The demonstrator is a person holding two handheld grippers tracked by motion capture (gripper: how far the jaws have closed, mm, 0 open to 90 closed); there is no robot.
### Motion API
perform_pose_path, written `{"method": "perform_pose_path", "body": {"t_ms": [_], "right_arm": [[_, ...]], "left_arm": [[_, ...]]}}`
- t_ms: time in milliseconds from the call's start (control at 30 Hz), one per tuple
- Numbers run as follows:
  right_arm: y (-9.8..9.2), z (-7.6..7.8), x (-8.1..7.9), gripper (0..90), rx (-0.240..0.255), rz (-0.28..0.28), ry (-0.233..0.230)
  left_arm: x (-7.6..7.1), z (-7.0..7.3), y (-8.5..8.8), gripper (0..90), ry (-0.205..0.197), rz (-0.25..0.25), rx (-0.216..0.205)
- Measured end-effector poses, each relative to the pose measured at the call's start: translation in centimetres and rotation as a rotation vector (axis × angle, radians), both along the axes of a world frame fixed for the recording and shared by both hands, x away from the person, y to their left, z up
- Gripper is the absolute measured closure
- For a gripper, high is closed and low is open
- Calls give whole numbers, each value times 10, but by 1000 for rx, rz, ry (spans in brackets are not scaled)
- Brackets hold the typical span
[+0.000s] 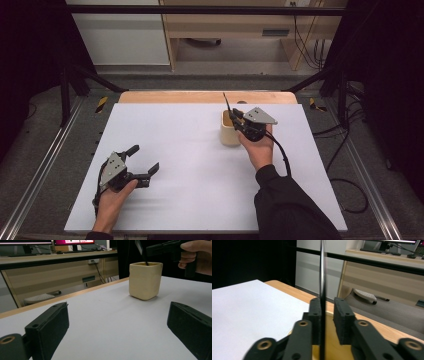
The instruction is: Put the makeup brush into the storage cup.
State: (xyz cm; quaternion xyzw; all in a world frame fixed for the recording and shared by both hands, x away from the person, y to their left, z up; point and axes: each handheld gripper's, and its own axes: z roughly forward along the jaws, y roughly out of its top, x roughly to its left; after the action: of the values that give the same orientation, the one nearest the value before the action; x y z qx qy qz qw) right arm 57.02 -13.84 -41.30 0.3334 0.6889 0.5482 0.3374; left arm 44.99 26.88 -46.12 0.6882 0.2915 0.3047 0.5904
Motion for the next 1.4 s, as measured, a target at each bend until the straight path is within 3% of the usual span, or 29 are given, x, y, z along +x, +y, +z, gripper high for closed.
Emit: {"method": "perform_pose_path", "body": {"t_ms": [133, 333, 600, 800, 967, 1400], "right_arm": [[-3, 5, -7, 679, -16, 15, -10], [-8, 11, -13, 587, -9, -5, -25], [-8, 12, -13, 401, -5, -35, -9], [-6, 13, -12, 190, 7, -70, 26], [-5, 12, -12, 74, 9, -63, 50], [-6, 18, -23, 62, 10, -37, 58]], "left_arm": [[0, 0, 0, 37, -1, 2, 0], [0, 0, 0, 37, 0, -1, 3], [0, 0, 1, 36, -1, 0, 1], [0, 0, 1, 36, 0, 0, -1], [0, 0, 3, 34, 1, 2, 1], [0, -1, 3, 33, -1, 4, 1]]}}
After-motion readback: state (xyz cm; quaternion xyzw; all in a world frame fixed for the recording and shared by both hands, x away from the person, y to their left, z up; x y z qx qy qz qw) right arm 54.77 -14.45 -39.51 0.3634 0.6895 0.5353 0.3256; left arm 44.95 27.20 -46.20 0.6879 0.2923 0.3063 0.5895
